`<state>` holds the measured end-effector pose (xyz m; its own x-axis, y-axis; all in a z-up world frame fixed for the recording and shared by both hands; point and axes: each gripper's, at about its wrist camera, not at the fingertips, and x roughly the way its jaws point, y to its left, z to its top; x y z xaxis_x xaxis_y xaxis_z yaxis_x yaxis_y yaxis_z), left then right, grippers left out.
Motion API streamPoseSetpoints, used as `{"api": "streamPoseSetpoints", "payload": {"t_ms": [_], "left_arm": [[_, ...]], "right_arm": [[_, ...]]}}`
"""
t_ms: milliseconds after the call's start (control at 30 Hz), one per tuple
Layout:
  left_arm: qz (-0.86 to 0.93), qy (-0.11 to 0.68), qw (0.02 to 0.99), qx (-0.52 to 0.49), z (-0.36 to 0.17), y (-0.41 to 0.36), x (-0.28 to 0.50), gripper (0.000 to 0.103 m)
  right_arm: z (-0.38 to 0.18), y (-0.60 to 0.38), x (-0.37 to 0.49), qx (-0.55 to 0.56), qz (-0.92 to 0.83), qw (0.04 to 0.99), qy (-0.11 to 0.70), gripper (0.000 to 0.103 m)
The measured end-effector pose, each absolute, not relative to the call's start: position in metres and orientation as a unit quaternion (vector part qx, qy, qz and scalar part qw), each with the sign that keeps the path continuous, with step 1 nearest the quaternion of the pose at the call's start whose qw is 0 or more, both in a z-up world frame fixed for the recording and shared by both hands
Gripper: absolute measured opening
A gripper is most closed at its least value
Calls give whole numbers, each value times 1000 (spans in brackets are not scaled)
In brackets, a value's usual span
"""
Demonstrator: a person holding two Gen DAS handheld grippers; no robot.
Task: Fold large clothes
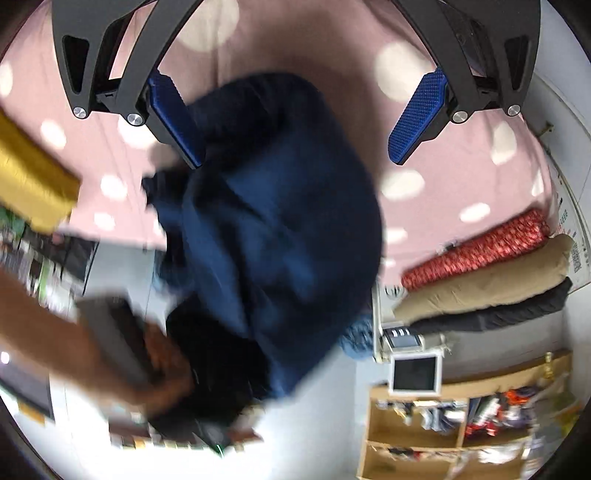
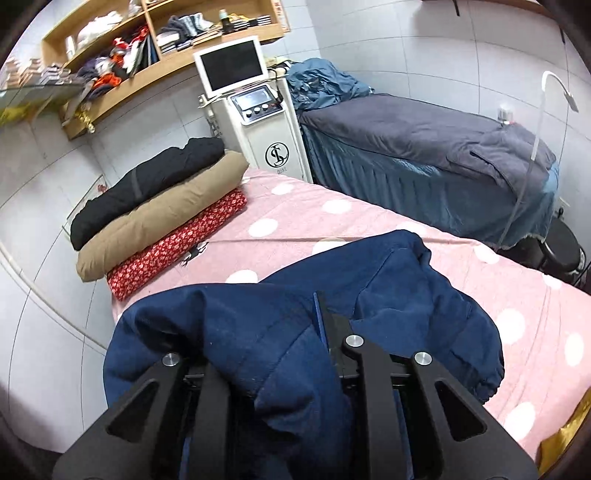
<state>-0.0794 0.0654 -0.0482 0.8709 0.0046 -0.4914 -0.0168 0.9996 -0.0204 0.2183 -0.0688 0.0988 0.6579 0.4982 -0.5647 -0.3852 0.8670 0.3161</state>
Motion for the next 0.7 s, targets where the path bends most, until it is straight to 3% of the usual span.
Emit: {"api": "streamPoseSetpoints", "payload": {"t_ms": [167, 300, 400, 533, 700], "left_arm": [[48, 297, 953, -47, -67, 77, -32, 93], [72, 325, 939, -88, -67, 100, 5, 53], [64, 328, 939, -85, -60, 109, 11, 36], [42, 307, 946, -92, -21, 131, 7, 25], [23, 186, 978, -88, 88, 150, -10, 17]], "right_arm": [[93, -76, 206, 85, 253, 908, 323, 18], [88, -87, 182, 83, 257, 911, 311, 18], [86, -100, 159, 87, 258, 916, 294, 18], [100, -131, 116, 98, 253, 930, 248, 15], [154, -182, 52, 117, 260, 947, 148, 13]]}}
